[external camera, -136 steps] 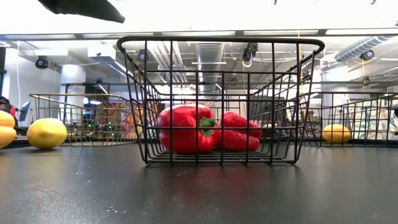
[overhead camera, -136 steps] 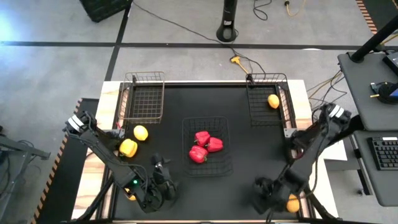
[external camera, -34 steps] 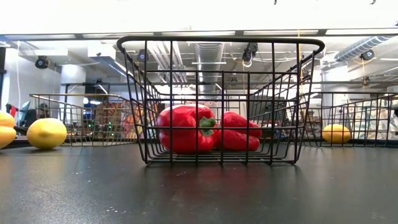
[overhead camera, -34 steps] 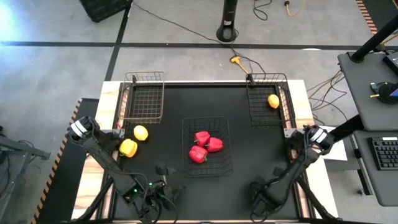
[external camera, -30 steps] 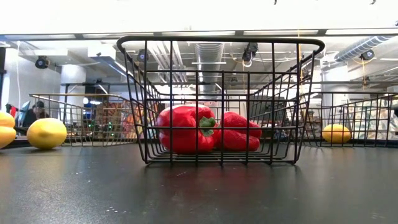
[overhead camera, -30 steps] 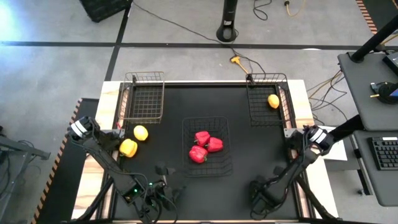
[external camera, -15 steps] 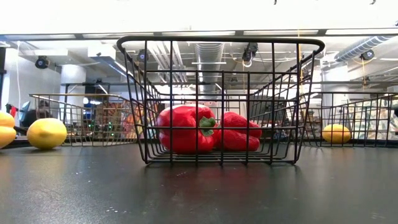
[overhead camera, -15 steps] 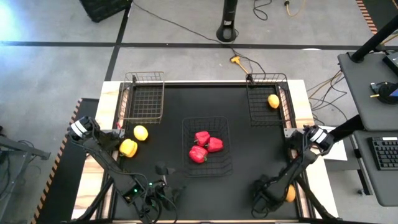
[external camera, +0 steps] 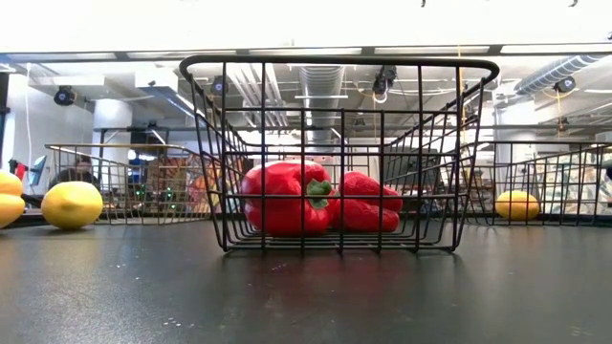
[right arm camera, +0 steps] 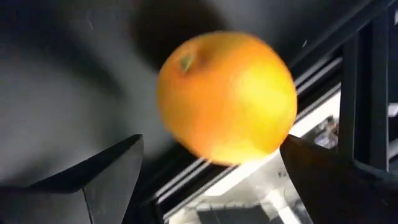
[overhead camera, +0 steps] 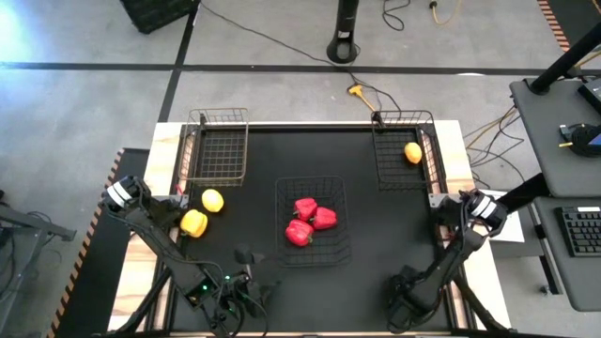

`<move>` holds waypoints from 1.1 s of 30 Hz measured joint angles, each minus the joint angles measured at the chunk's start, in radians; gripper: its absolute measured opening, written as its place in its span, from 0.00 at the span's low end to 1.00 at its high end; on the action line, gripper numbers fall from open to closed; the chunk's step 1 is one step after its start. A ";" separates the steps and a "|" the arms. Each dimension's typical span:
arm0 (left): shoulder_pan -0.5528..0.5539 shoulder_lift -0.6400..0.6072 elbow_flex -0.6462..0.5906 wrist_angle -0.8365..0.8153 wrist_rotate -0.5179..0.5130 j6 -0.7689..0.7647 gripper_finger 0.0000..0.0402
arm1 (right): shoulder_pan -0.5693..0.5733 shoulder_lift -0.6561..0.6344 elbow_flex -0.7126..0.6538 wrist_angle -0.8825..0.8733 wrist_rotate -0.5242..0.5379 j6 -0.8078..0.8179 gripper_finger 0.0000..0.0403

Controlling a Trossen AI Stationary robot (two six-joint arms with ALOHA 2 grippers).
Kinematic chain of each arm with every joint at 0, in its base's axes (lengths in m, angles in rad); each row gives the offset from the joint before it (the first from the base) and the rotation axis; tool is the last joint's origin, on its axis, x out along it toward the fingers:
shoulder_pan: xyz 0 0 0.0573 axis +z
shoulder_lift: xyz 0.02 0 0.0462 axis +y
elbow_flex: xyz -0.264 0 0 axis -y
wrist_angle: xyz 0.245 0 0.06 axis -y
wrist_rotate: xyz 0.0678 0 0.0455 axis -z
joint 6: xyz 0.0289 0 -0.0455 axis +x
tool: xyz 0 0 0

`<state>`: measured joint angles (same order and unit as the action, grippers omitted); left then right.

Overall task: Sort produce into baskets
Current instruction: Put the bottom lemon into the right wire basket

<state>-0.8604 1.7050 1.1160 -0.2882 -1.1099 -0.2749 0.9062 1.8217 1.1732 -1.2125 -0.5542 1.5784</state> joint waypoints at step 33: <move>0.000 0.000 0.000 -0.004 -0.007 0.005 0.87 | 0.005 -0.002 -0.049 0.036 0.142 -0.124 0.91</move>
<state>-0.8604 1.7050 1.1160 -0.2920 -1.1172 -0.2701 0.9115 1.8194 1.1245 -1.1763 -0.4122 1.4547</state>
